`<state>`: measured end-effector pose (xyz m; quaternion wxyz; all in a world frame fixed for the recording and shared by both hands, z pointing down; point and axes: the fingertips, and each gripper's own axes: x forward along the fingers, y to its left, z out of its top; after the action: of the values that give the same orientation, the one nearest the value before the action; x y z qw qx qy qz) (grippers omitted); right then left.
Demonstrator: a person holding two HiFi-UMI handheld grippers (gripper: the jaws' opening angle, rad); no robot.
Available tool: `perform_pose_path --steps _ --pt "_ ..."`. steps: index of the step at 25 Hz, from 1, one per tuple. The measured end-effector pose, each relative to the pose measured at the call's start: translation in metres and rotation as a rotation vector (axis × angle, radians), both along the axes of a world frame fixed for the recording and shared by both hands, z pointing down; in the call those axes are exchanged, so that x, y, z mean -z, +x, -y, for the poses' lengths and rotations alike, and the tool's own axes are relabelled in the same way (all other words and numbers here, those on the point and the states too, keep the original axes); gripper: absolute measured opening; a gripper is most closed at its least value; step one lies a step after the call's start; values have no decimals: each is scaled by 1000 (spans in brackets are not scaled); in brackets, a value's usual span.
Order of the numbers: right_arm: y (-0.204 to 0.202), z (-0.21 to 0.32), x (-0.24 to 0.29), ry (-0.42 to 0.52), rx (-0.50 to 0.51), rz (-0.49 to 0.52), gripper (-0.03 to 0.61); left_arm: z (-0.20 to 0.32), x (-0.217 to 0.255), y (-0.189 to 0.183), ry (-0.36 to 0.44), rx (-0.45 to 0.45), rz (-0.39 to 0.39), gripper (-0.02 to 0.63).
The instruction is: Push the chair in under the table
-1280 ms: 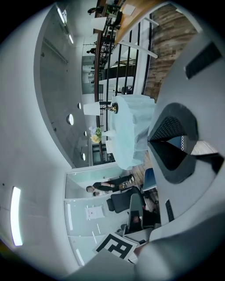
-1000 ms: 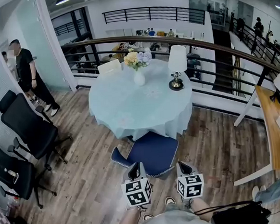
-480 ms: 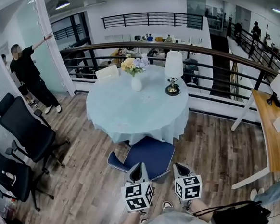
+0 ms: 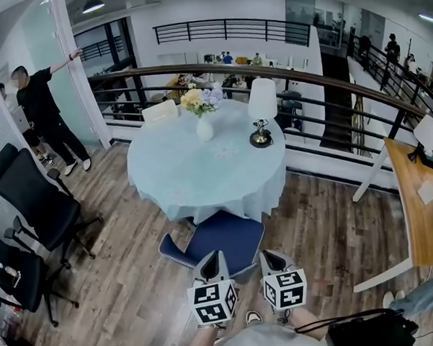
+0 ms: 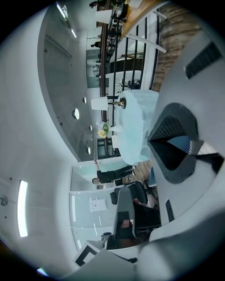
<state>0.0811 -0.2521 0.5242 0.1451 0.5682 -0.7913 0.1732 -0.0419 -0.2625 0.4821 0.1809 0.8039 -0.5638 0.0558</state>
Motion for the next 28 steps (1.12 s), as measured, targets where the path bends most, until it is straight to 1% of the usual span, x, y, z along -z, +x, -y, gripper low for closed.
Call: perform_pose_path --steps 11,23,28 --pt "2 6 -3 -1 28 -18 17 4 -4 5 -9 13 0 3" --pt "-11 5 -4 -12 58 -18 17 0 -7 -11 -25 47 6 3" --pt "-11 7 -6 -10 62 -20 17 2 -9 -12 -25 53 6 5"
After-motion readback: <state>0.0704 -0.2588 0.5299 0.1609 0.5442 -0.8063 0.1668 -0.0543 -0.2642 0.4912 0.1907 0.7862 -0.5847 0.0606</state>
